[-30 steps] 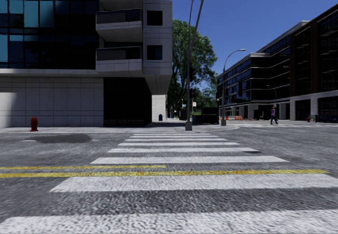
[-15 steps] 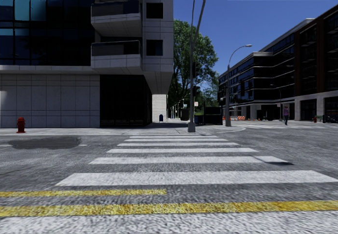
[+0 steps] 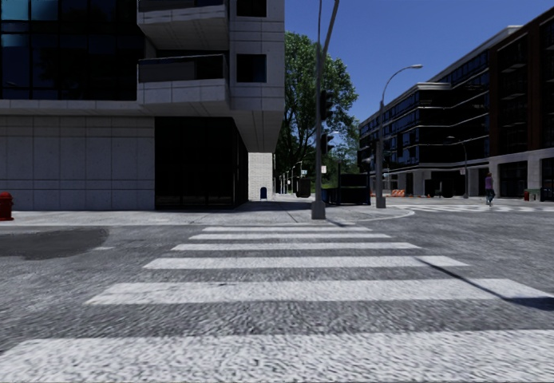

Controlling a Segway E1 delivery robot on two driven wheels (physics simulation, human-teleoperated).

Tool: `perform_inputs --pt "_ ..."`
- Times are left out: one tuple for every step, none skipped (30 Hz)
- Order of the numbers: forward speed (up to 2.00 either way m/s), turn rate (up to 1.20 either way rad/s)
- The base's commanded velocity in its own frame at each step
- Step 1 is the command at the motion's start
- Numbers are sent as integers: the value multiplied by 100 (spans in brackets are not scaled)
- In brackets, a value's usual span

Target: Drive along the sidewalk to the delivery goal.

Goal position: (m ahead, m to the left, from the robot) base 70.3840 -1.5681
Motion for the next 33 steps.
perform_inputs --pt "200 0" --pt "200 0" --pt "200 0" --pt "200 0" --pt "200 0" --pt "200 0" --pt "200 0" --pt "200 0" --pt "200 0" --pt "200 0" --pt "200 0" --pt "200 0" --pt "200 0" --pt "200 0" --pt "200 0" --pt "200 0" --pt "200 0" --pt "200 0" --pt "200 0" --pt "200 0" --pt "200 0" --pt "200 0" --pt "200 0" --pt "200 0" --pt "200 0" --pt "200 0" --pt "200 0" --pt "200 0" --pt "200 0" --pt "200 0" --pt "200 0" --pt "200 0" --pt "200 0"
